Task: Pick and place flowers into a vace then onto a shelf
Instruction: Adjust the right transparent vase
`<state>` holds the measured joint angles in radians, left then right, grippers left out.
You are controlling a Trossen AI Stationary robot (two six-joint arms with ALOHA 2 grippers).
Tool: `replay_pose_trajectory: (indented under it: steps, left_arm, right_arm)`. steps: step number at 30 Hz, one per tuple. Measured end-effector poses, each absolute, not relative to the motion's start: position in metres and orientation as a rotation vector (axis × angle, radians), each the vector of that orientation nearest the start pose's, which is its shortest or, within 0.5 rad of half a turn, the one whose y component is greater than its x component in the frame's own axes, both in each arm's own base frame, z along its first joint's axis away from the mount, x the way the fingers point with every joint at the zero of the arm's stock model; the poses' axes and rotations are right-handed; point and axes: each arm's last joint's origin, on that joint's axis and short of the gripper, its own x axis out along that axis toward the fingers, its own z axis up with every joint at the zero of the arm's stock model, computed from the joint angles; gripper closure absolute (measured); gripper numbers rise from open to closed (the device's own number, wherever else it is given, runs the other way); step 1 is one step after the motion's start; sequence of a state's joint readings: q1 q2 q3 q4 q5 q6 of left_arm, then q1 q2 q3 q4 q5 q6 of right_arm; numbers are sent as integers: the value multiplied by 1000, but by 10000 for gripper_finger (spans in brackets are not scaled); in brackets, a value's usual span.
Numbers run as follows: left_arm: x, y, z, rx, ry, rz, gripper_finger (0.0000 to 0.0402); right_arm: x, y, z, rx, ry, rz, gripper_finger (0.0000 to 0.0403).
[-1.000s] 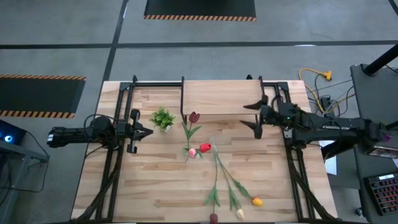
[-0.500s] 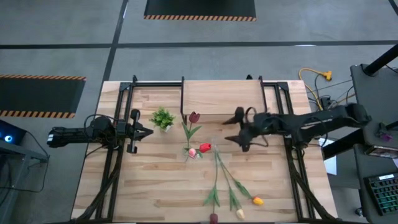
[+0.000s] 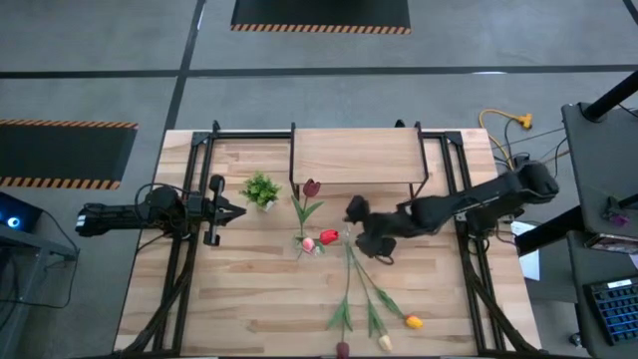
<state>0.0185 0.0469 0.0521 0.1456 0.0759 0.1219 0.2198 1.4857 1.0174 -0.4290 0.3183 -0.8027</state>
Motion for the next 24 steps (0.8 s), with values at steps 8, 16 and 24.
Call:
replay_pose_trajectory:
  steps: [8,16,24]
  left_arm:
    - [97,0,192,129,-154,-48,398]
    - [97,0,191,128,-146,-48,398]
    - [97,0,191,128,-147,-48,398]
  right_arm:
    - [321,83,213,-1057,1064,417,77]
    - [334,100,191,-1218,1095,578,77]
    - [341,96,168,-1331,1142,680,77]
